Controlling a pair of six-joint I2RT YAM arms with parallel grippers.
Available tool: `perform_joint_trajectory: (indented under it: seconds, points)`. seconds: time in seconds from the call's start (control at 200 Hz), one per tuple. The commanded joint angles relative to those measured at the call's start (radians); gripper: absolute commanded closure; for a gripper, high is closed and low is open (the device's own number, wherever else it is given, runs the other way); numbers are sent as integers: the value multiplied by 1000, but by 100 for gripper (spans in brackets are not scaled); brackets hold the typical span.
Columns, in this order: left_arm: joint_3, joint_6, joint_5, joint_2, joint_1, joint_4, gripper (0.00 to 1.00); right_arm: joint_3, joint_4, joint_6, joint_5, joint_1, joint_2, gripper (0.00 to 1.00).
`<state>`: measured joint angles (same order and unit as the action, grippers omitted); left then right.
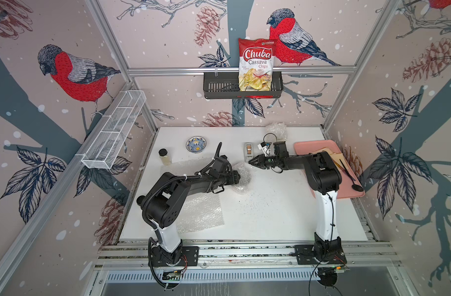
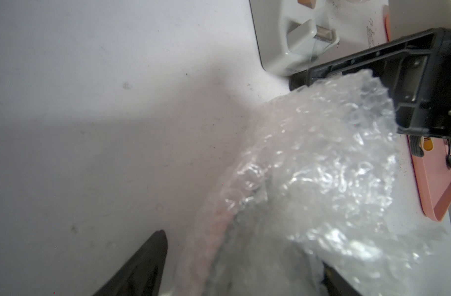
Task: Wrap bowls in bubble wrap
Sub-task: Stick the tape on the bubble wrap.
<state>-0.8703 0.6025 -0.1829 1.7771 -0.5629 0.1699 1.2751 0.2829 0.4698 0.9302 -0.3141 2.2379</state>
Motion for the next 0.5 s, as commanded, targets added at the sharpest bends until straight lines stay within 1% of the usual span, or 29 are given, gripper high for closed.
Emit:
perform_joint_trajectory:
  seconds: [0.0, 0.27, 0.405, 0.495]
  points:
    - [-2, 7, 3, 7, -2, -82, 23, 13, 71, 4, -40, -4, 8, 70]
    - [8, 8, 10, 2, -2, -82, 23, 31, 81, 13, -29, -11, 35, 71]
    - [13, 12, 10, 3, -2, -80, 23, 33, 78, 12, -31, -13, 31, 78]
    - [14, 11, 11, 0, -1, -82, 23, 27, 78, 11, -29, -8, 26, 86]
